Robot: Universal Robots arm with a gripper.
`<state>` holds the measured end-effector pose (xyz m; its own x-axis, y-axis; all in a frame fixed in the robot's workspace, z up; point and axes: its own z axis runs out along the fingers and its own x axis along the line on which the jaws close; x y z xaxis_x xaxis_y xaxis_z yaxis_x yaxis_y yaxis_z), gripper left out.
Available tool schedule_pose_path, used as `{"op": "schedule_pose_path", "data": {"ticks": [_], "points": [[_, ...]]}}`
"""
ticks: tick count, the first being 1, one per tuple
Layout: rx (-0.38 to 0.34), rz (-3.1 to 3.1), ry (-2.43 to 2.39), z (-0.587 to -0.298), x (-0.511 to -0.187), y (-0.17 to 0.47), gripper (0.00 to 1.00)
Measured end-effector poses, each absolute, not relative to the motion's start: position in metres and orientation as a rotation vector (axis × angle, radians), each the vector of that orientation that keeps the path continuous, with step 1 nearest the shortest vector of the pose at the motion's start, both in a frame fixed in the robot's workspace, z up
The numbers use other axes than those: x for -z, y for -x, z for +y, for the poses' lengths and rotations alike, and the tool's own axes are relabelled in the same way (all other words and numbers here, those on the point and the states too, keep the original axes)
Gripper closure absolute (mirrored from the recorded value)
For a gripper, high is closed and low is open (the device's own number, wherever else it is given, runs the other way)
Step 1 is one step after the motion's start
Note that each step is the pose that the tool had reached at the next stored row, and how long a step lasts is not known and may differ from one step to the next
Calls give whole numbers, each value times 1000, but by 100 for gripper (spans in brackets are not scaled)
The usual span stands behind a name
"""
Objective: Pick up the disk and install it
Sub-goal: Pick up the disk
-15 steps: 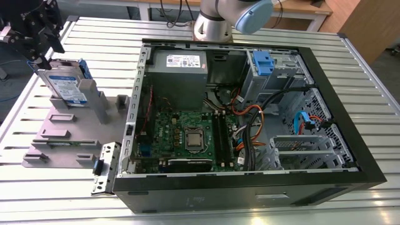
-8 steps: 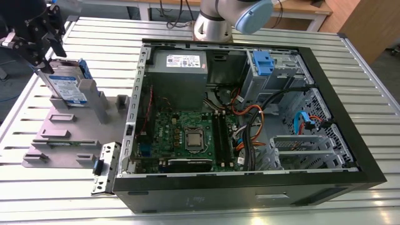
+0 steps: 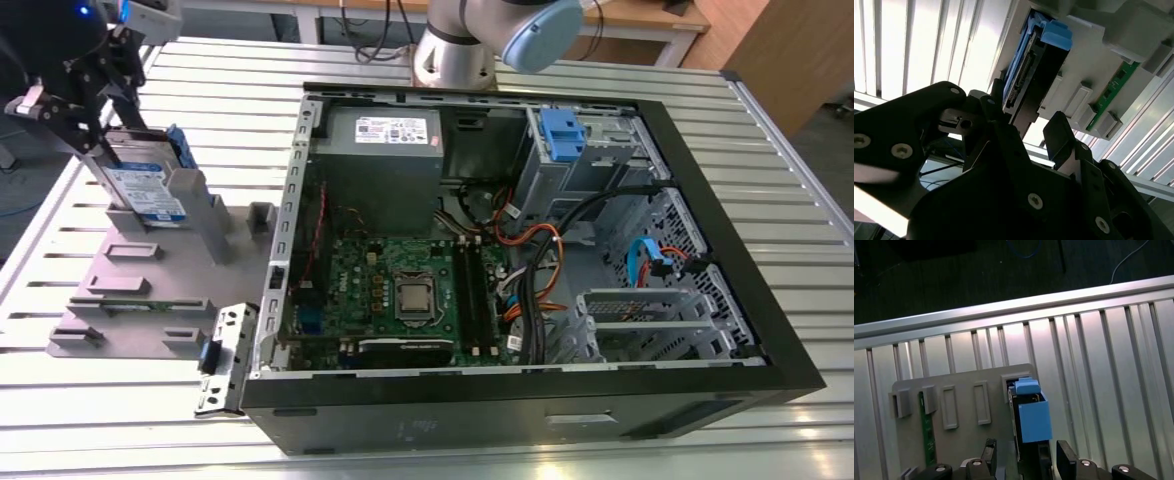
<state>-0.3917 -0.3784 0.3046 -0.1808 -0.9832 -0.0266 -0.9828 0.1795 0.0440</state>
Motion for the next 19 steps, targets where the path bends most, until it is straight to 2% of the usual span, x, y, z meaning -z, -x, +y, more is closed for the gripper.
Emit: {"op": "schedule_pose_path", "data": {"ticks": [14,16,17,19], "points": [[79,-2407,-2006,-378,-300,392,41],[79,-2407,-2006,-378,-300,392,43],[79,-2407,-2006,-378,-300,392,49],[79,-2407,-2006,-378,-300,392,49]]}}
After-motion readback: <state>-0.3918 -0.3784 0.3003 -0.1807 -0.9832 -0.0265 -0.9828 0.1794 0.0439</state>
